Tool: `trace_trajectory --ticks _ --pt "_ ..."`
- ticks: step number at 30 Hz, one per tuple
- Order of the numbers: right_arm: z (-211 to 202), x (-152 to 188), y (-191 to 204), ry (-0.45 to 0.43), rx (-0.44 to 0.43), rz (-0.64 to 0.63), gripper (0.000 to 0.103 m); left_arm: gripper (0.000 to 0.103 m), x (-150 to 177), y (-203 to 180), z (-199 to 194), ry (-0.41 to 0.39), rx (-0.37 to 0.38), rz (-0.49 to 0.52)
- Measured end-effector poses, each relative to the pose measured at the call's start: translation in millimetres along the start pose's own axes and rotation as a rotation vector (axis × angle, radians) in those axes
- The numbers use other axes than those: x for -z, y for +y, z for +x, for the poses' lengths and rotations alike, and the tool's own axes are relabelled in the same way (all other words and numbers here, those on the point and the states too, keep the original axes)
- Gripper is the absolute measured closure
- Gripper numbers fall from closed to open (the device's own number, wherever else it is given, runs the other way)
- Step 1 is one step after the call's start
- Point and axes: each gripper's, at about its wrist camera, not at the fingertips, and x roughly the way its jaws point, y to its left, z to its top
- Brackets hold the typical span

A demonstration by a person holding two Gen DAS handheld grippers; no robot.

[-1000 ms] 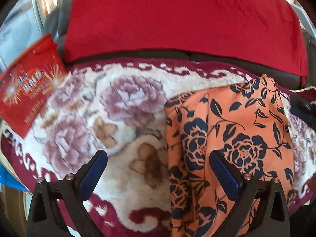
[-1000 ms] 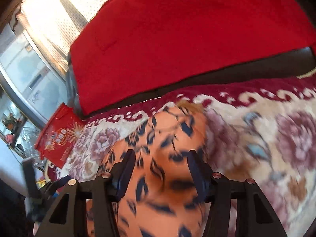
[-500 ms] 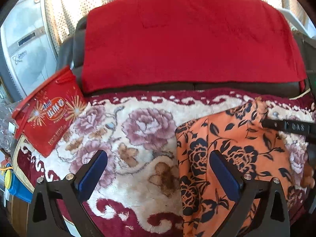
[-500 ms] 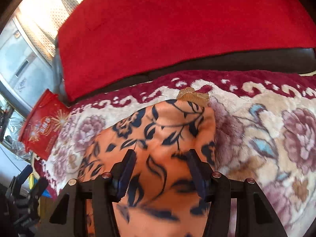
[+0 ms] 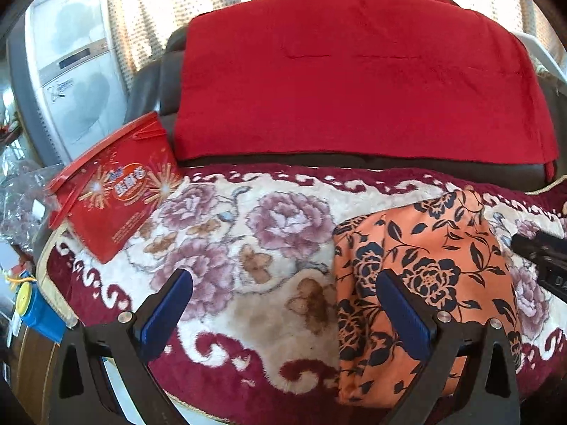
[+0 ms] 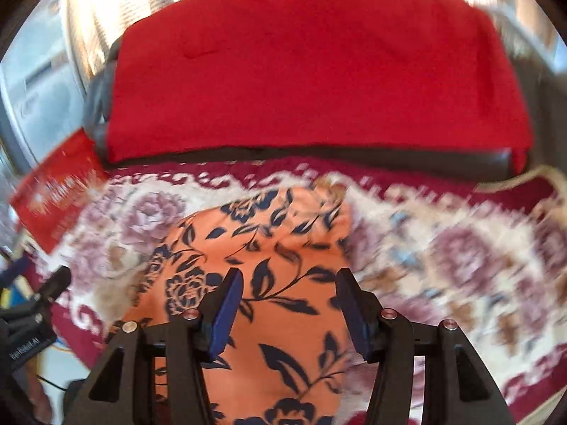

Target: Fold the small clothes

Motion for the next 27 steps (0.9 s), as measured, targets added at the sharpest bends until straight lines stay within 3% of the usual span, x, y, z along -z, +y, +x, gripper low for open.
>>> trace_trajectory --ticks 6,10,17,27 --pt "-31 -7 14 -0.089 0.097 -0.086 0.045 0.0 -7 11 -18 -0.052 0.001 -0.062" --pt "-43 -9 25 -0.112 0.089 -0.131 0.044 0.0 -11 15 -24 -0.072 -0.038 -0.074" --pt "-26 -2 71 -0.052 -0.005 -0.234 0.044 0.0 4 50 -18 -0.038 -0.146 -0.143" --pt "40 22 150 0.079 -0.082 -0.421 0.044 0.0 28 94 30 0.087 -0.214 -0.249"
